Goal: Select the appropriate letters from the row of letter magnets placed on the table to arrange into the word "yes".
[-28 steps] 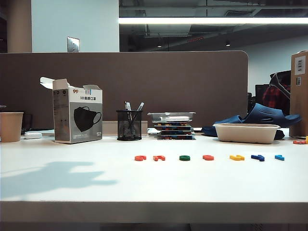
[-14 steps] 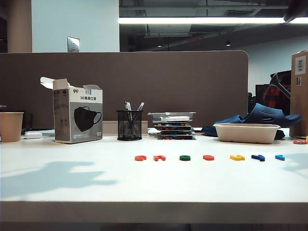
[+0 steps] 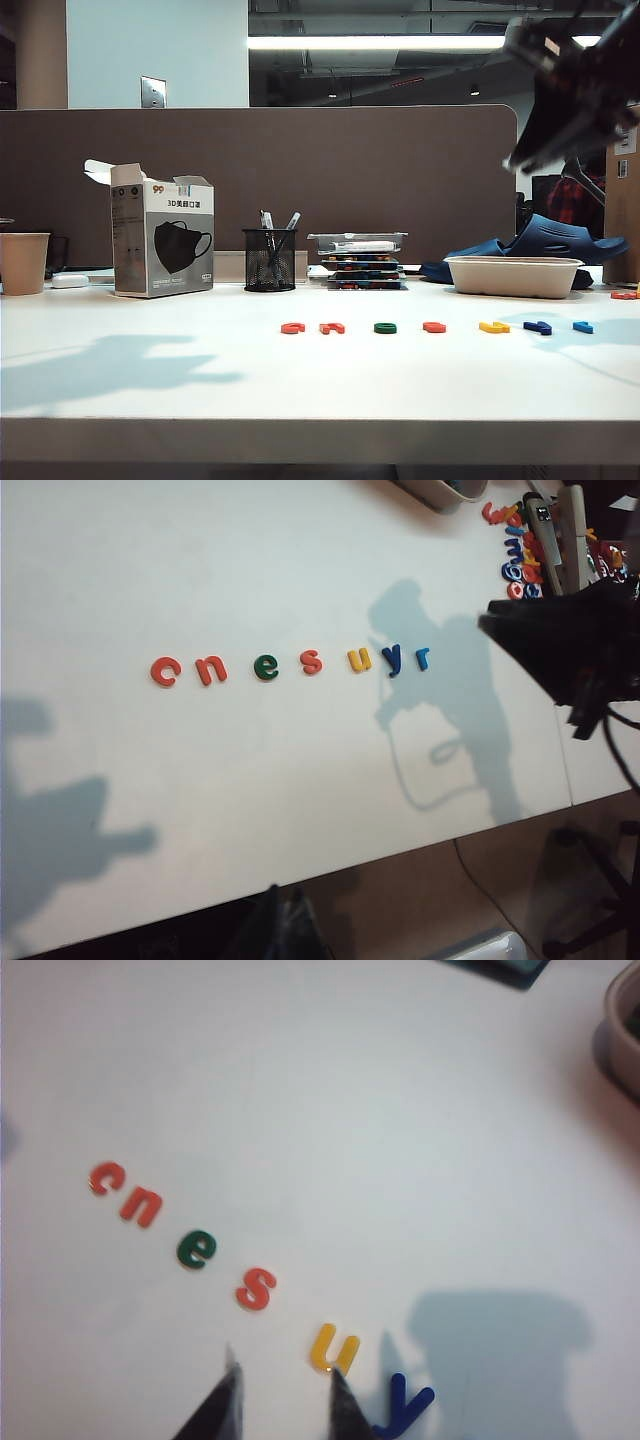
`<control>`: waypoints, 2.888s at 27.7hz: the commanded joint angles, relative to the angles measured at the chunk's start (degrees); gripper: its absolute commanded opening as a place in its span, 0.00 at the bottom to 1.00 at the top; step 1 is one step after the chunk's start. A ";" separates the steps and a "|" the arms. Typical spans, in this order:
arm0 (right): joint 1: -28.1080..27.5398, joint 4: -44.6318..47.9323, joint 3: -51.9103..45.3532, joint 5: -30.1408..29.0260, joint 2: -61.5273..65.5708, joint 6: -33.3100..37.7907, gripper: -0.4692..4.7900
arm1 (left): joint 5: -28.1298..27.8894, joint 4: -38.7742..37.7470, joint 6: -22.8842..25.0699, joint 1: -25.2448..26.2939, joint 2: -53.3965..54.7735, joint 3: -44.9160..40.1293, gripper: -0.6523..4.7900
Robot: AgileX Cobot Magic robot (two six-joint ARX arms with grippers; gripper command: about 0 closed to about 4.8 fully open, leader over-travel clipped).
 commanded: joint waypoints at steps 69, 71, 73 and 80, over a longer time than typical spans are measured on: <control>2.80 -1.16 2.45 10.12 22.36 -18.78 0.41 | 0.04 0.31 0.24 -0.02 0.07 0.17 0.11; 2.80 -1.38 2.45 10.12 22.36 -18.80 0.41 | 0.04 0.31 0.24 -0.02 0.07 0.17 0.11; 2.80 -1.46 2.45 10.14 22.36 -18.78 0.41 | 0.04 0.31 0.24 -0.02 0.07 0.17 0.11; 2.05 -3.41 5.11 11.76 22.36 -18.80 0.41 | 0.04 0.31 0.24 -0.02 0.07 0.17 0.11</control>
